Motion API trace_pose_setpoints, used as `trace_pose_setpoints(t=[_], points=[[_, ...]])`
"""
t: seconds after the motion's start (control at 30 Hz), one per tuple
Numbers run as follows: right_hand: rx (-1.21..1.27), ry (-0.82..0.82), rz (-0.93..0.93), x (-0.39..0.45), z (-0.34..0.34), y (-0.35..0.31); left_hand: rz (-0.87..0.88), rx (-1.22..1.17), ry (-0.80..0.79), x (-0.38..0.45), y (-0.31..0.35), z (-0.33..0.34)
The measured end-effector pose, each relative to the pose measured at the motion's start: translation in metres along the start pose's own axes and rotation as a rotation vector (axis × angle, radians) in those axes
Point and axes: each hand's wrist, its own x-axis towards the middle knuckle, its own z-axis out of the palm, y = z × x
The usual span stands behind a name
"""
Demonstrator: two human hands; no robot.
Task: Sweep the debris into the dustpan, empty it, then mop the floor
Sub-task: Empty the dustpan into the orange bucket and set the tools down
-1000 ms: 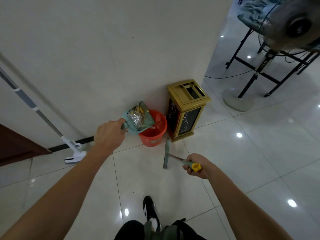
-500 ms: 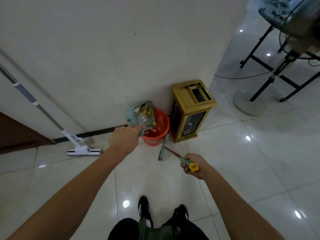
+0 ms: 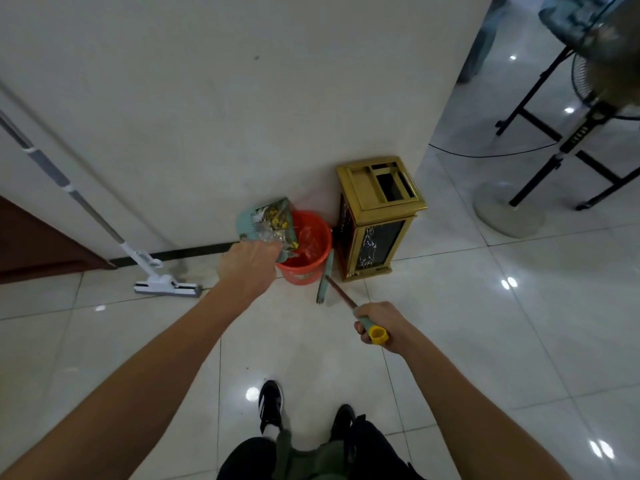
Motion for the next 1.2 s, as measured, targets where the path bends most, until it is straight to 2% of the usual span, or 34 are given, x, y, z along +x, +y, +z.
trace_pose_setpoints(t=[0.43, 0.9, 1.2], points=[[-0.100, -0.068, -0.017, -0.011, -0.016, -0.003, 0.149, 0.171, -0.099, -0.005, 0.039, -0.009], [-0.143, -0.154, 0.012, -0.022, 0.007, 0.014, 0.195, 0.290, -0.108, -0.028, 0.016, -0.009], [-0.186, -0.129, 0.014, -0.021, 0.022, 0.014, 0.187, 0.328, -0.121, -0.039, 0.012, -0.011]])
